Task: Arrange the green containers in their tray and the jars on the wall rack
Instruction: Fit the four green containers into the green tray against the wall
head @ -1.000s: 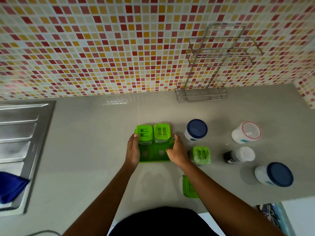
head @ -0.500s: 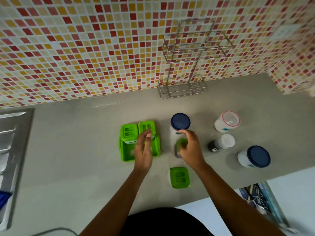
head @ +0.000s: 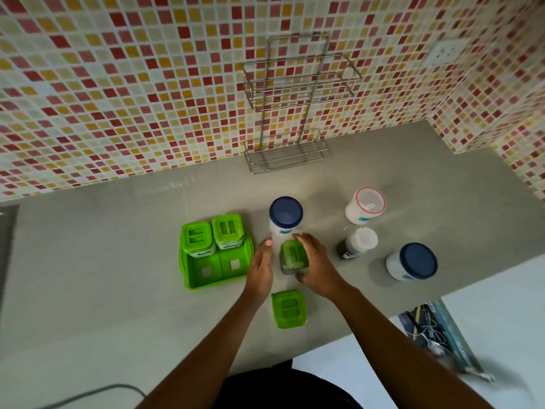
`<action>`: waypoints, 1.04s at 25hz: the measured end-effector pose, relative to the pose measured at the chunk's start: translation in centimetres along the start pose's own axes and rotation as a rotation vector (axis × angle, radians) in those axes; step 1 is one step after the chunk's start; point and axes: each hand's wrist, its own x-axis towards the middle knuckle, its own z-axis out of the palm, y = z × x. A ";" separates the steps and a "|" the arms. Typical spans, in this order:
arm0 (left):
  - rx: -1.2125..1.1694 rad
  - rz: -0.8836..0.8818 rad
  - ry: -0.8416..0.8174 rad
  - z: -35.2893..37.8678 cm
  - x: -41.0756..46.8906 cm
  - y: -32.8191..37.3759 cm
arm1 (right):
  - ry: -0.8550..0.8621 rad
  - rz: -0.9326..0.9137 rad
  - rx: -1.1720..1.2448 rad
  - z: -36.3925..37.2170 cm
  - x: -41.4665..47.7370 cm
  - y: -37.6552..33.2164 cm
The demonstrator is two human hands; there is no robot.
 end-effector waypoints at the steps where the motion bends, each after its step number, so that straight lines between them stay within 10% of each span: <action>1: -0.017 -0.023 0.002 0.1 0.0 0.0 | 0.005 -0.004 -0.014 0.0 0.2 0.0; 26: -0.081 0.075 0.517 -16.8 -0.4 1.3 | -0.053 -0.329 -0.011 8.1 2.3 -14.6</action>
